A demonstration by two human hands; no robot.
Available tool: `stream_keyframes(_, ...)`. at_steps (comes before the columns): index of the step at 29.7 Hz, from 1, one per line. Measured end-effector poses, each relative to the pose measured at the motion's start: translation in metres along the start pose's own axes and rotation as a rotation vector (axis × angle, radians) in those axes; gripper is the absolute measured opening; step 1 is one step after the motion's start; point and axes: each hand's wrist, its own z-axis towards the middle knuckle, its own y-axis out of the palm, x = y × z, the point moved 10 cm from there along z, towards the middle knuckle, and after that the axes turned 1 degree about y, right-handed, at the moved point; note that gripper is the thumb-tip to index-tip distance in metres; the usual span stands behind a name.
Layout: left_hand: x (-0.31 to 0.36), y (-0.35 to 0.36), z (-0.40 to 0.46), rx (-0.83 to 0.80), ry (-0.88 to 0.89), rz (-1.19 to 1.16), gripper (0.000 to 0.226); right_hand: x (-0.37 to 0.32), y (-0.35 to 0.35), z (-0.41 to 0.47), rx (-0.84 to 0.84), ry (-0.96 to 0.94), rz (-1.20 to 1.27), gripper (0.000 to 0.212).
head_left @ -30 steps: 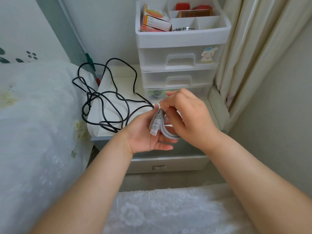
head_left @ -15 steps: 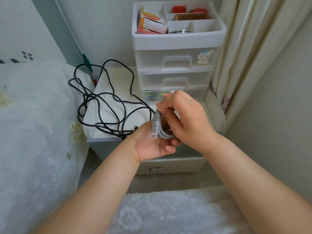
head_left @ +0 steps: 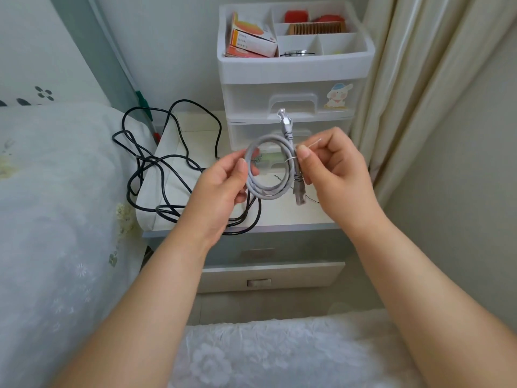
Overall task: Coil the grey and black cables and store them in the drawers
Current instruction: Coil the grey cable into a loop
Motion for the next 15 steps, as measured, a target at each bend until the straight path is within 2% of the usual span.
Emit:
stream_keyframes(3,0.028,-0.002,-0.004,0.029,0.191,0.183,0.03,0.009,-0.002,0.006,-0.037,0.078,0.096,0.015)
stream_keyframes(6,0.038,0.002,-0.011,0.024,0.304,0.359,0.036,0.024,-0.007,0.009,-0.022,0.213,0.244,0.017)
stream_keyframes(9,0.045,0.015,-0.022,-0.038,0.415,0.503,0.038,0.047,-0.008,0.008,-0.021,0.396,0.351,0.023)
stream_keyframes(12,0.05,0.022,-0.027,-0.102,0.504,0.502,0.03,0.057,-0.011,0.007,-0.019,0.469,0.333,0.026)
stream_keyframes(15,0.047,0.012,-0.024,-0.024,0.42,0.363,0.016,0.045,-0.013,0.009,-0.018,0.335,0.148,0.024)
